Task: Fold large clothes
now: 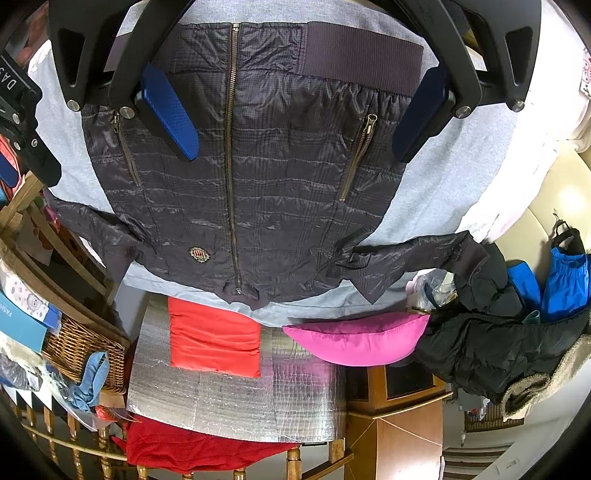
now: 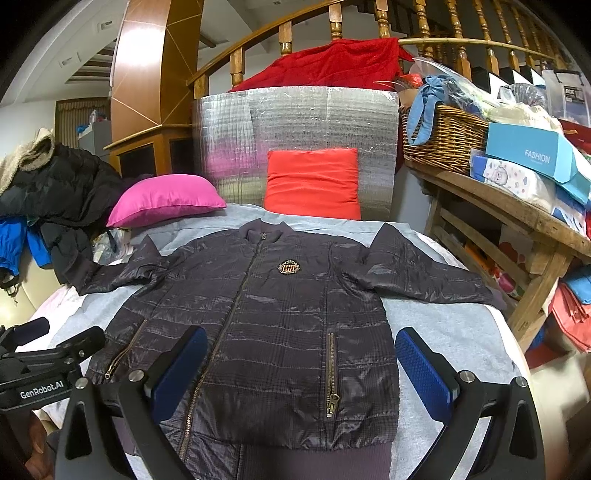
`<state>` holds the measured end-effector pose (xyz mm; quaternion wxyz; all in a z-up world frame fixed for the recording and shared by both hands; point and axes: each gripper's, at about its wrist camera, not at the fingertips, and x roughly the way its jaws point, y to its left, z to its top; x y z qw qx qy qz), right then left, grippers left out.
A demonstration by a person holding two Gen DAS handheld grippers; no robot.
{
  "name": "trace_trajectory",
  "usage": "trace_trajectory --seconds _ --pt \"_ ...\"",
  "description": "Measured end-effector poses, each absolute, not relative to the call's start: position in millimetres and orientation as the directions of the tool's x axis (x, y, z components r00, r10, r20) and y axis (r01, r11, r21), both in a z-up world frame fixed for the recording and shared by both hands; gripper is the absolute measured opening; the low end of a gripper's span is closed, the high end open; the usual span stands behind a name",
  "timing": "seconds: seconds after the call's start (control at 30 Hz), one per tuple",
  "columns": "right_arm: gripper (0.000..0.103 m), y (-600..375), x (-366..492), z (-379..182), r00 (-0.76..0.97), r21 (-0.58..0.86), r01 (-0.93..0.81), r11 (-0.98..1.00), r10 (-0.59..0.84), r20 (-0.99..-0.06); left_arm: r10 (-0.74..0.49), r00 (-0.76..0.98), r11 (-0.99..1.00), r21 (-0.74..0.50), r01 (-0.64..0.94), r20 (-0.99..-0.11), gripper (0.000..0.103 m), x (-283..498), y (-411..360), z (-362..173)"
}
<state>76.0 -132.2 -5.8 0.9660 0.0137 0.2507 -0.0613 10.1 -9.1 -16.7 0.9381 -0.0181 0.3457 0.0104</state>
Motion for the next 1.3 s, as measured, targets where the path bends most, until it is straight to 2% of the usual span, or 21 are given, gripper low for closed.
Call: trace_trajectory --seconds 0.17,0.27,0.37,0.5,0.63,0.77,0.83,0.9,0.97,1.2,1.23,1.27,1.3 --pt "0.103 -135.6 76.7 -7.7 0.864 0.005 0.124 0.992 -0.106 -0.492 0.008 0.754 0.999 -0.03 -0.036 -0.656 0.103 12.3 -7.0 -22.1" --pt "0.103 -151.7 80.8 -17.7 0.846 0.068 0.101 0.993 -0.05 -0.531 0.012 0.734 0.998 -0.043 -0.056 -0.679 0.103 21.1 1.2 -36.2" --pt "0.103 -186.7 85.2 -38.5 0.815 0.196 0.095 0.976 0.036 -0.578 0.031 0.69 0.996 -0.038 -0.084 -0.723 0.103 37.8 8.5 -59.5" --pt "0.103 -262.4 92.7 -71.7 0.786 0.424 0.175 0.889 0.133 -0.603 0.064 0.649 0.995 0.001 -0.097 -0.759 0.103 59.6 7.3 -84.3" --pt "0.103 -365.9 107.4 -98.1 0.819 0.673 0.275 0.686 0.2 -0.538 0.086 0.648 0.995 0.029 -0.098 -0.757 0.103 78.8 1.9 -97.2" --pt "0.101 -456.3 131.3 -125.3 0.866 0.816 0.34 0.468 0.182 -0.465 0.097 0.639 0.994 0.043 -0.1 -0.763 0.103 99.5 -0.9 -109.0" --pt "0.094 -500.5 153.8 -144.3 0.878 0.855 0.37 0.363 0.165 -0.45 0.103 0.631 0.993 0.048 -0.104 -0.769 0.103 110.4 -1.5 -117.5" --pt "0.078 -525.6 176.4 -156.4 0.867 0.853 0.409 0.324 0.154 -0.474 0.103 0.627 0.993 0.046 -0.106 -0.772 0.103 118.0 -1.0 -123.7" --pt "0.071 -543.9 198.0 -168.1 0.857 0.853 0.436 0.288 0.155 -0.491 0.11 0.625 0.992 0.051 -0.111 -0.773 0.103 127.2 0.2 -130.0" --pt "0.068 -582.8 248.5 -190.4 0.812 0.799 0.544 0.257 0.08 -0.579 0.109 0.593 0.992 0.053 -0.112 -0.797 0.103 145.0 5.1 -159.0" --pt "0.062 -584.4 256.6 -186.7 0.797 0.776 0.559 0.291 0.068 -0.6 0.099 0.584 0.993 0.04 -0.113 -0.806 0.103 146.5 6.6 -165.6" --pt "0.033 -585.9 263.3 -185.1 0.778 0.751 0.578 0.319 0.061 -0.625 0.091 0.586 0.993 0.029 -0.114 -0.805 0.103 146.4 7.9 -169.6" --pt "0.015 -584.9 274.4 -178.5 0.728 0.687 0.624 0.373 0.043 -0.684 0.088 0.597 0.993 0.025 -0.113 -0.798 0.103 145.6 8.5 -170.0"
